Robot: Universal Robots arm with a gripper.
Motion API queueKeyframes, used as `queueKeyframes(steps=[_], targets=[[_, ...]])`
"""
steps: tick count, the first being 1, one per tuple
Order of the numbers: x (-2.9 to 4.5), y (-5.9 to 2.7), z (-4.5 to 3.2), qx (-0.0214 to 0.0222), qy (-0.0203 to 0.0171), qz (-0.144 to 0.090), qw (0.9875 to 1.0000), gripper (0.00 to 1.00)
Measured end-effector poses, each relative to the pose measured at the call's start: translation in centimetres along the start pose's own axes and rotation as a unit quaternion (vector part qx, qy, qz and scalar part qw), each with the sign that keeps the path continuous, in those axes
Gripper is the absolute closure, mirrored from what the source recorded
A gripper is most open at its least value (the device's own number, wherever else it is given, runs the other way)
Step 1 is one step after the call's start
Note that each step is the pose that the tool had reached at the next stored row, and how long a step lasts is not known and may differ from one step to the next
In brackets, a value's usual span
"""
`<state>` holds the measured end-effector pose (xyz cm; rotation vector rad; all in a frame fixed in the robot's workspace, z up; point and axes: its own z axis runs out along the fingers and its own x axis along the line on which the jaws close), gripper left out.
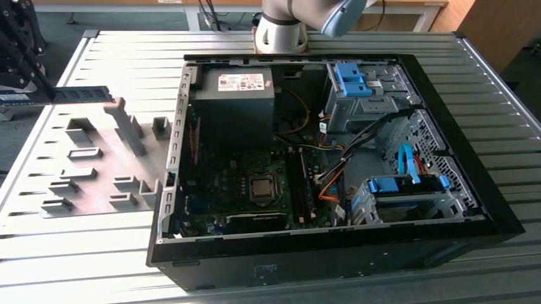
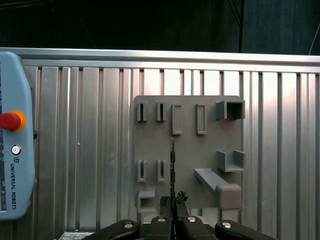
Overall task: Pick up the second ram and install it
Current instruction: 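Pick up the second ram and move it above second insertion slot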
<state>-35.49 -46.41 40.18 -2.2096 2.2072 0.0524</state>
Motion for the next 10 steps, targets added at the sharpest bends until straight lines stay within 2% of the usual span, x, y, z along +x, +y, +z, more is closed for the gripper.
queueKeyframes(steps=[10], targets=[[0.0,-0.44,0.0,0.0,0.0,0.0,1.0,0.86]])
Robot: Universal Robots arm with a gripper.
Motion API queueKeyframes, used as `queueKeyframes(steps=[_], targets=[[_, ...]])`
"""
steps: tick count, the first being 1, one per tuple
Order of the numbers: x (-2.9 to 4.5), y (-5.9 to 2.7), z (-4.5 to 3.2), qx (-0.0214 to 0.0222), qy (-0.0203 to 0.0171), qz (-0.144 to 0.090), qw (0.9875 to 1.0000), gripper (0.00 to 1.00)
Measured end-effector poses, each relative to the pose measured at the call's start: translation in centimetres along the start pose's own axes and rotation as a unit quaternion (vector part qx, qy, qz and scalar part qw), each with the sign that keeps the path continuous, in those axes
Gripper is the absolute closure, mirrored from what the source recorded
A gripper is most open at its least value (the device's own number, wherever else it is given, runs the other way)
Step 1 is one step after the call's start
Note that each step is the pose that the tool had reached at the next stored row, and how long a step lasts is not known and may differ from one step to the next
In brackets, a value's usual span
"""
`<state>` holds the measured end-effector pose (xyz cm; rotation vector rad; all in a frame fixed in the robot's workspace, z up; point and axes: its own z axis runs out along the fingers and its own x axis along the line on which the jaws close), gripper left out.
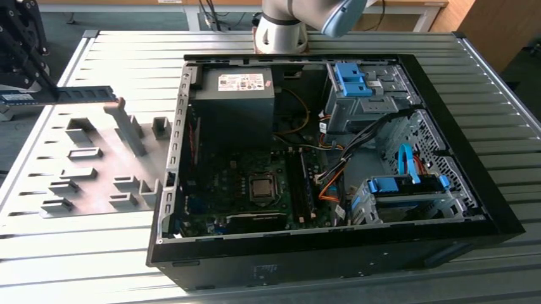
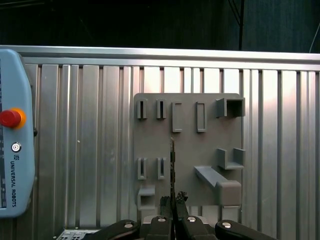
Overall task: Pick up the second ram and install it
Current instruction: 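Pick up the second ram and move it above second insertion slot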
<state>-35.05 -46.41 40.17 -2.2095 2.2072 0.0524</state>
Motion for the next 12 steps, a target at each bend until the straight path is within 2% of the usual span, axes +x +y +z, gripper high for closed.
queueKeyframes(steps=[12], targets=[[0.0,-0.51,-0.01,0.0,0.0,0.0,1.0,0.86]])
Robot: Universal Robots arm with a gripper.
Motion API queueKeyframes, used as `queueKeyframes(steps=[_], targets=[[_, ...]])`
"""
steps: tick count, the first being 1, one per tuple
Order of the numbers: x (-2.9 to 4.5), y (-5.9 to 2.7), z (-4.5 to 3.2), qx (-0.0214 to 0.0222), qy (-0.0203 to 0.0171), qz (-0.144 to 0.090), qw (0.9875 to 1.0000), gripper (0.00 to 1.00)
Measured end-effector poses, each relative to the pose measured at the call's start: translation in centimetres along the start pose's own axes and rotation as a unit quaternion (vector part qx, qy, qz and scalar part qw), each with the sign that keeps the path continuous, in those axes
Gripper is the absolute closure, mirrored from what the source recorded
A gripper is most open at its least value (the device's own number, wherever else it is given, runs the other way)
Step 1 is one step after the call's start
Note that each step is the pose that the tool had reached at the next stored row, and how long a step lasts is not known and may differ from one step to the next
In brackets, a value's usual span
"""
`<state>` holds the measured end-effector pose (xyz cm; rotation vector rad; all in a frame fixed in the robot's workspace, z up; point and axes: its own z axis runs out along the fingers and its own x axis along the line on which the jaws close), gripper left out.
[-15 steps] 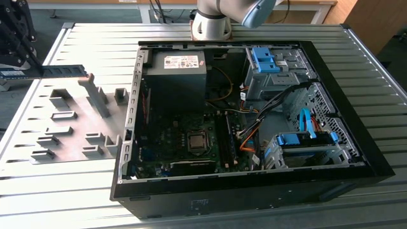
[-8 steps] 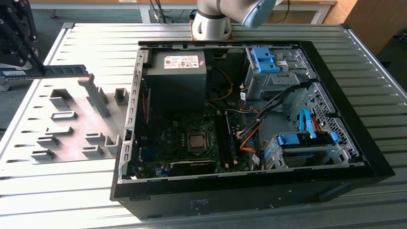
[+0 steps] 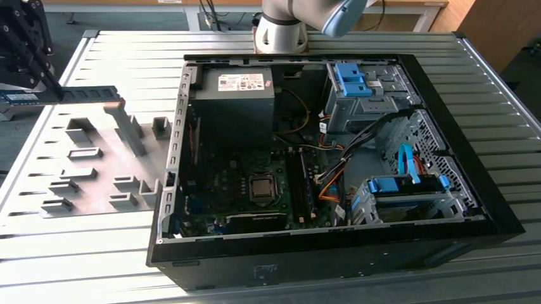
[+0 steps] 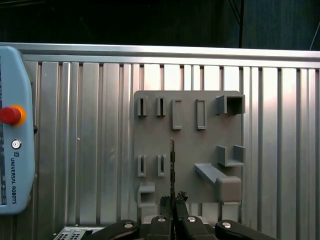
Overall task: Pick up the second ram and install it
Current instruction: 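Pick up the second ram and move it above second insertion slot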
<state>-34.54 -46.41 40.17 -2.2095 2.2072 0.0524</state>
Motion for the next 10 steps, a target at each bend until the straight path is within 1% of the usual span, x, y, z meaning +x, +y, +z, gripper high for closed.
queueKeyframes(steps=[10], targets=[[0.0,-0.46,0.0,0.0,0.0,0.0,1.0,0.86]])
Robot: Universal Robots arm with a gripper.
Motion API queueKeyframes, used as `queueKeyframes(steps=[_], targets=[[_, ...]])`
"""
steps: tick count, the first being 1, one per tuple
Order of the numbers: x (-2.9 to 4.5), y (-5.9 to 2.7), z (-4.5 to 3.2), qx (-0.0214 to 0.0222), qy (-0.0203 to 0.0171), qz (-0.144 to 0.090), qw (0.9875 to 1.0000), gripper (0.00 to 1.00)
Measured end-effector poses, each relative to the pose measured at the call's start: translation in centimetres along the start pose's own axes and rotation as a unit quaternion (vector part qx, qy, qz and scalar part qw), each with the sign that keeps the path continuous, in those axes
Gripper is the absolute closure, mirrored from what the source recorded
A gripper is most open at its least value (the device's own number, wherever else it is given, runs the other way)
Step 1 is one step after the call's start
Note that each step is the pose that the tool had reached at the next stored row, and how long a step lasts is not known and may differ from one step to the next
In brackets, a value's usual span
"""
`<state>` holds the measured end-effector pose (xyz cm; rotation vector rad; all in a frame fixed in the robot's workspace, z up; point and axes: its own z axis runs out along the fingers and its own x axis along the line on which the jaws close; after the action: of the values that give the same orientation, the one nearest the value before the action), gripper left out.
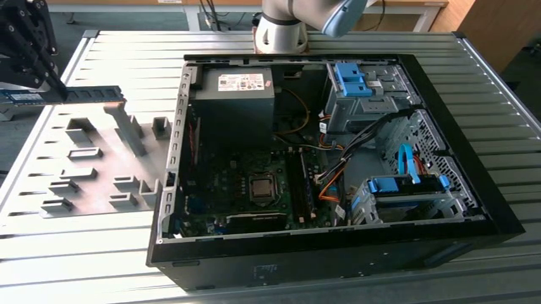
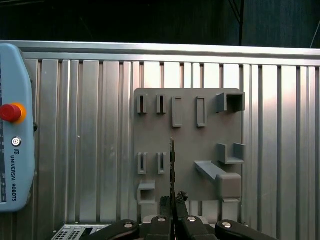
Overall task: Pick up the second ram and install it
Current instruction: 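Pick up the second ram and move it above second insertion slot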
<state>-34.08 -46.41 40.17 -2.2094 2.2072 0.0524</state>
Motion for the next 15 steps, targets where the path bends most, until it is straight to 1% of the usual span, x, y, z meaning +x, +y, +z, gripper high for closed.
queueKeyframes(steps=[15], targets=[[0.0,-0.68,-0.01,0.0,0.0,0.0,1.0,0.86]])
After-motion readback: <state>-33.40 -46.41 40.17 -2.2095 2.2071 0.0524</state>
